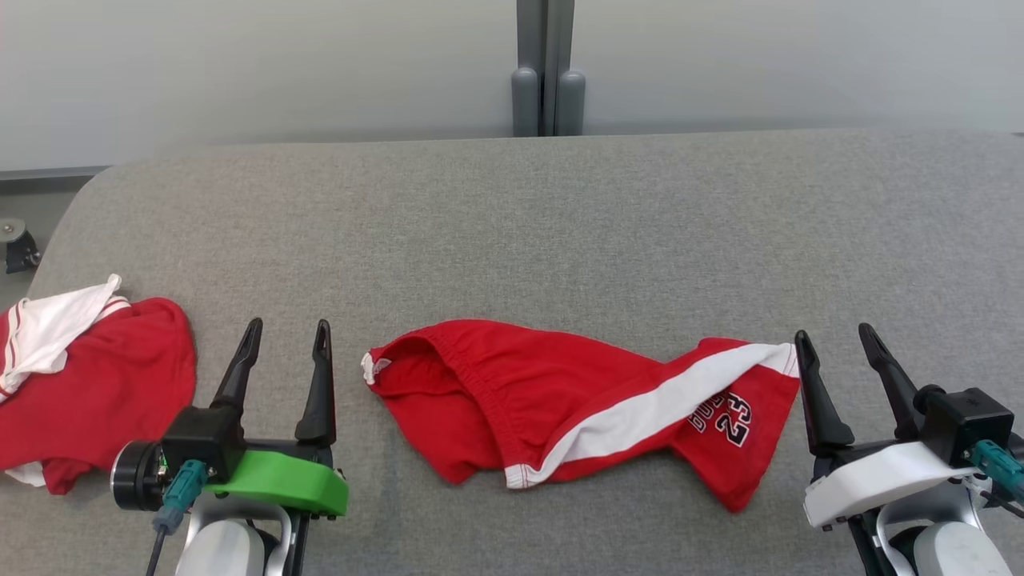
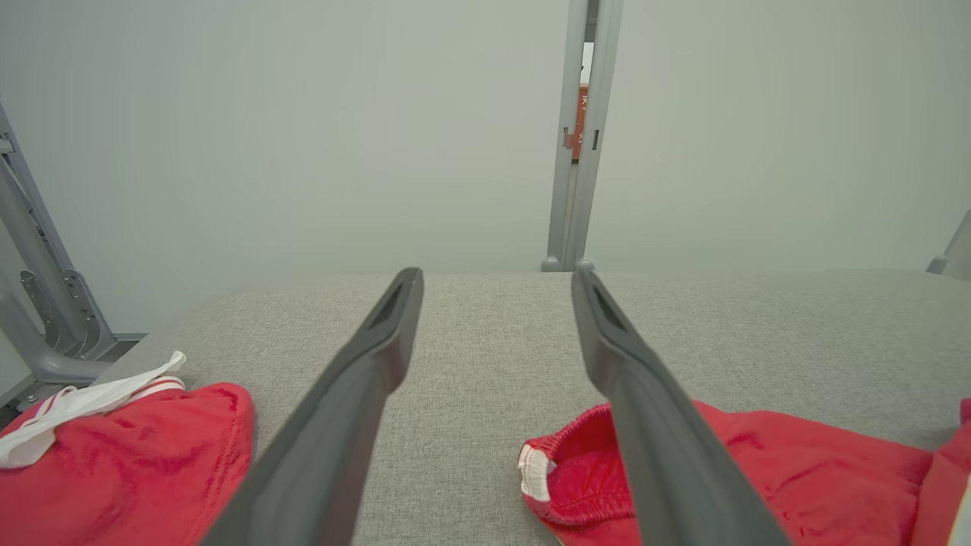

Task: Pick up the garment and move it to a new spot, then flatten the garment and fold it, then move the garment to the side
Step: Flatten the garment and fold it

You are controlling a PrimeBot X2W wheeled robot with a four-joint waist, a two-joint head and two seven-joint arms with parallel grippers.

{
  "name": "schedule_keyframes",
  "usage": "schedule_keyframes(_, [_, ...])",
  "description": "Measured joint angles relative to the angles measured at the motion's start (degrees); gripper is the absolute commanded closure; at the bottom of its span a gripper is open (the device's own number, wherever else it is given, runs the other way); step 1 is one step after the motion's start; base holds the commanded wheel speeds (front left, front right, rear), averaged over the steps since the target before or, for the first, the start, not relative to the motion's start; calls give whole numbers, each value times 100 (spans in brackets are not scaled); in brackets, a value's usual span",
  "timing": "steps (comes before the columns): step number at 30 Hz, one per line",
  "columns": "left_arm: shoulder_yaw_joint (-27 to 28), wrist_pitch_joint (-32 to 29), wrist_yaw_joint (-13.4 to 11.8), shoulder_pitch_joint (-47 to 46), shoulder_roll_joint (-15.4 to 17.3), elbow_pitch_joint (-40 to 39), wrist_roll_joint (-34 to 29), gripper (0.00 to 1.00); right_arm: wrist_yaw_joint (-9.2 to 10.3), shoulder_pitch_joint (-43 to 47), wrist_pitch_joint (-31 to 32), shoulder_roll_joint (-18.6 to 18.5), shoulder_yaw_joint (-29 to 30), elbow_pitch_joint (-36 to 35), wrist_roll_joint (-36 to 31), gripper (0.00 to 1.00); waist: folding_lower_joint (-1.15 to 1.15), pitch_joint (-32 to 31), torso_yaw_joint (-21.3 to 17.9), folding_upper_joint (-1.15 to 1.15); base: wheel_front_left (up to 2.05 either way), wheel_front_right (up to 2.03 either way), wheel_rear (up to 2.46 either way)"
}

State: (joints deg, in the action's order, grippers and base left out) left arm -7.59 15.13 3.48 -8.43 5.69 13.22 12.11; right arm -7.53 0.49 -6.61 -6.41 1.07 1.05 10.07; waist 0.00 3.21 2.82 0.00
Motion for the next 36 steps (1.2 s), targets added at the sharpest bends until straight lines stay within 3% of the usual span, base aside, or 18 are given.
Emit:
schedule_keyframes(13, [-193, -119, 2, 73, 24, 10, -104, 0, 1, 137, 149, 87, 41, -200, 55, 0, 0, -52, -6, 0, 0, 0, 0])
schedule_keyframes(24, [-1892, -1952, 359, 218, -180, 171, 321, 0, 0, 98, 171, 114, -25, -90, 88, 0, 0, 218, -118, 0, 0, 0, 0])
schedule_keyframes(32, [-2204, -2395, 383, 308, -133, 218, 706, 0, 0, -32, 148, 108, -2, 52, 98, 0, 0, 469, -251, 0, 0, 0, 0])
schedule_keyframes(33, [-2215, -2394, 385, 303, -130, 221, 720, 46, 0, -58, 147, 101, 11, 76, 104, 0, 0, 492, -263, 0, 0, 0, 0])
schedule_keyframes(34, [-2223, -2391, 385, 281, -123, 231, 757, 100, 0, -95, 144, 82, 35, 116, 122, 0, 0, 526, -278, 0, 0, 0, 0])
schedule_keyframes(36, [-2234, -2386, 385, 221, -110, 268, 803, 100, 0, -140, 138, 35, 86, 259, 169, 0, 0, 573, -296, 0, 0, 0, 0])
